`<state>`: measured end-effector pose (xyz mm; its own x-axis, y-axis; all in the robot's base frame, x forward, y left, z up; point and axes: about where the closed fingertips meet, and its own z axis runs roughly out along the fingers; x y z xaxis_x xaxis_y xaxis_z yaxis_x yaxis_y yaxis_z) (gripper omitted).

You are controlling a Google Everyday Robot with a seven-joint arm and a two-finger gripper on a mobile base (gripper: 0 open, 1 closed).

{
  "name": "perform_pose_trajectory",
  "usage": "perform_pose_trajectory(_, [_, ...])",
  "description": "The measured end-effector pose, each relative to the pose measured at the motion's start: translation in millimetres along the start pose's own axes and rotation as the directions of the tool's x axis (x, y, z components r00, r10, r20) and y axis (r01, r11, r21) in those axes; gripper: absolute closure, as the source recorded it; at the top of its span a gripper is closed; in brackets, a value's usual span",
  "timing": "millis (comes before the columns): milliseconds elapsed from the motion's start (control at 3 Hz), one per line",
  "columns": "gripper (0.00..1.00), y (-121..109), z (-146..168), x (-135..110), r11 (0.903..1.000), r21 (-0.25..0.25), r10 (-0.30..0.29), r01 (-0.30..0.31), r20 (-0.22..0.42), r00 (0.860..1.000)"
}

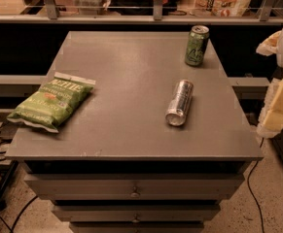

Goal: Knock green can over

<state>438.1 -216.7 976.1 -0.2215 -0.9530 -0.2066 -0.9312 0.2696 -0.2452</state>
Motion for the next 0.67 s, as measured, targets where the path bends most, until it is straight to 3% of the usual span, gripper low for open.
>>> perform_pose_trajectory(333, [0.00,0,0,0,1.0000,0.002,0.000,0.000,0.001,1.000])
perform_pose_trajectory(667, [0.00,-28,-4,3,0.9958,0.079,0.038,-0.047,0.105,0.994])
